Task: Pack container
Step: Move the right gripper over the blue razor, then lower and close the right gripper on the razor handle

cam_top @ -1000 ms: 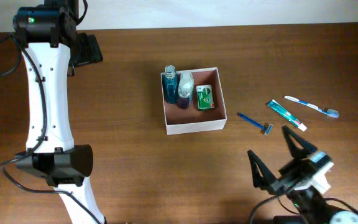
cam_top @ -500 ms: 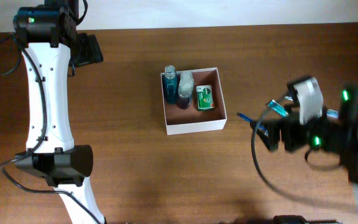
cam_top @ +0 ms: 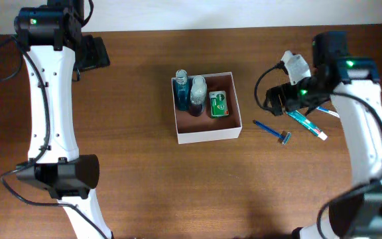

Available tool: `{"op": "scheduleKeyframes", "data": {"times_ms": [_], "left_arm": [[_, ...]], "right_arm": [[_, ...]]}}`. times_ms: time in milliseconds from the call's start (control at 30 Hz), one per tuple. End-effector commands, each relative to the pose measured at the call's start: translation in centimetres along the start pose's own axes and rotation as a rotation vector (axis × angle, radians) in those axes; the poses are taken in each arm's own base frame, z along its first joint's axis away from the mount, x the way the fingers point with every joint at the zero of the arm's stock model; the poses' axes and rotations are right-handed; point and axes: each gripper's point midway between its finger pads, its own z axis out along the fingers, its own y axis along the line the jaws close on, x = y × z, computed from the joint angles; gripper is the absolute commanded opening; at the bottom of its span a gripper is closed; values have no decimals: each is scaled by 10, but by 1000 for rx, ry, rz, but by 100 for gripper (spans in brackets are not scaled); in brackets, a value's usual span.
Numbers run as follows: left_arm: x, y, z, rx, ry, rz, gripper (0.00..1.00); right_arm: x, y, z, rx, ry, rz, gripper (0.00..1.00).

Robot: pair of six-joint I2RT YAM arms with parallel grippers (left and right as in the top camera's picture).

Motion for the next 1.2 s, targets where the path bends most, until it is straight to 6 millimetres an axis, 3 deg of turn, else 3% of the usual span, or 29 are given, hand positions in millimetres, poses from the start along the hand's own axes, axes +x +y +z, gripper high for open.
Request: {"op": "scheduleKeyframes", "data": {"times_ms": [0, 267, 767, 1167], "left_arm": [[0, 2, -3, 1, -4, -14, 99], [0, 2, -3, 1, -4, -14, 99], [0, 2, -3, 1, -4, -14, 99], [0, 2, -3, 0, -4, -13, 99]], "right_arm": [[11, -33, 13, 148, 102, -5, 98], [27, -34, 41, 98, 208, -192, 99], [49, -36, 85, 89, 238, -257, 99], [53, -33, 114, 85, 267, -312, 98]]}}
